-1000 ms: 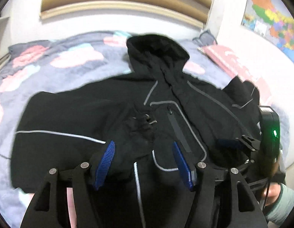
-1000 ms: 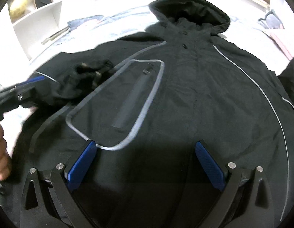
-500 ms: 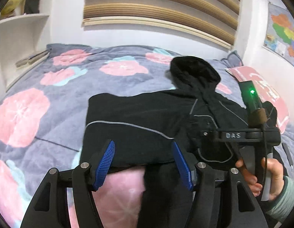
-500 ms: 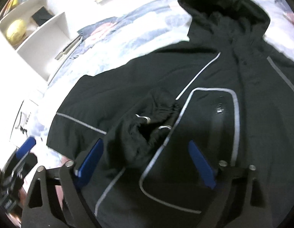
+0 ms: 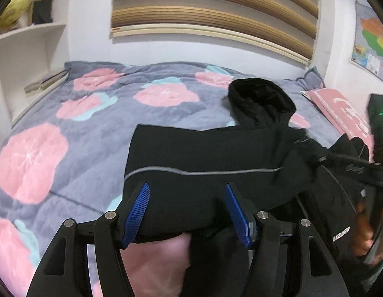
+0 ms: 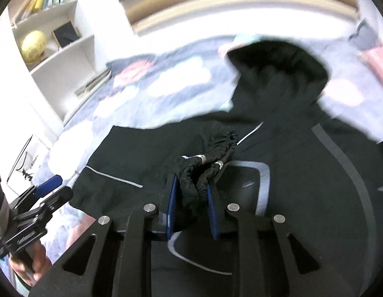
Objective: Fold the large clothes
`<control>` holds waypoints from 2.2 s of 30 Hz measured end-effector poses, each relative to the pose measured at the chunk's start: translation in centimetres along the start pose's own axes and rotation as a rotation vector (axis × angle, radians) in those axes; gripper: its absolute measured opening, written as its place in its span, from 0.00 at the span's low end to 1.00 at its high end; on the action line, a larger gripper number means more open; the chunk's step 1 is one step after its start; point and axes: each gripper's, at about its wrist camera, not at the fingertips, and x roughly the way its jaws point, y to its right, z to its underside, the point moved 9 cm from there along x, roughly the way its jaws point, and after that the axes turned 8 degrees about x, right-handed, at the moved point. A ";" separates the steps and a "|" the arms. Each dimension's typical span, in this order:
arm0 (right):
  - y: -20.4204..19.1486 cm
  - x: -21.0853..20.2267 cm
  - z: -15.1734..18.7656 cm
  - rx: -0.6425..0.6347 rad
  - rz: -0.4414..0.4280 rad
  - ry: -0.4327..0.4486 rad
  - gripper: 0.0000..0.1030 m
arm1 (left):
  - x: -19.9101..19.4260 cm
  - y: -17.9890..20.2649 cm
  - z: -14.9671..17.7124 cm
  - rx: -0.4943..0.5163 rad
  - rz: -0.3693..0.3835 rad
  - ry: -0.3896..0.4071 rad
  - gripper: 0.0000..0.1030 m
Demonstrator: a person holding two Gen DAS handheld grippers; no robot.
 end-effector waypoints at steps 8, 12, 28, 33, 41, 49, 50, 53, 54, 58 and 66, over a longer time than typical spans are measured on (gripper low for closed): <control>10.6 -8.5 -3.5 -0.001 0.218 0.150 0.24 | 1.5 8.3 -3.5 0.115 0.129 0.014 0.63; 17.0 -9.6 -3.8 0.046 0.268 0.131 0.24 | 4.1 12.5 -3.7 0.161 0.182 -0.024 0.63; 28.1 -4.8 5.2 0.278 0.284 -0.124 0.54 | 14.5 14.5 1.9 0.161 0.132 -0.280 0.63; 23.8 -8.4 1.4 0.193 0.250 -0.009 0.57 | 10.5 15.6 -0.9 0.106 0.211 -0.169 0.63; 24.2 -0.8 6.6 0.125 0.369 -0.154 0.59 | 15.0 15.8 2.9 0.130 0.141 -0.282 0.63; 24.0 -0.2 8.3 0.055 0.367 -0.102 0.65 | 14.6 16.2 2.8 0.157 0.102 -0.234 0.64; 23.9 -0.2 8.2 0.056 0.363 -0.102 0.65 | 14.5 16.3 2.6 0.161 0.096 -0.236 0.64; 23.6 -1.0 7.5 0.069 0.316 -0.107 0.67 | 14.1 17.0 1.5 0.192 0.090 -0.258 0.64; 23.5 -1.6 7.1 0.076 0.297 -0.109 0.67 | 13.9 17.3 1.0 0.192 0.100 -0.261 0.64; 24.2 -4.8 4.3 0.163 0.220 -0.101 0.67 | 11.3 20.2 -2.9 0.211 0.146 -0.232 0.64; 34.1 -15.3 -2.1 0.307 0.312 -0.051 0.68 | 10.5 29.0 -9.6 0.194 0.273 -0.264 0.64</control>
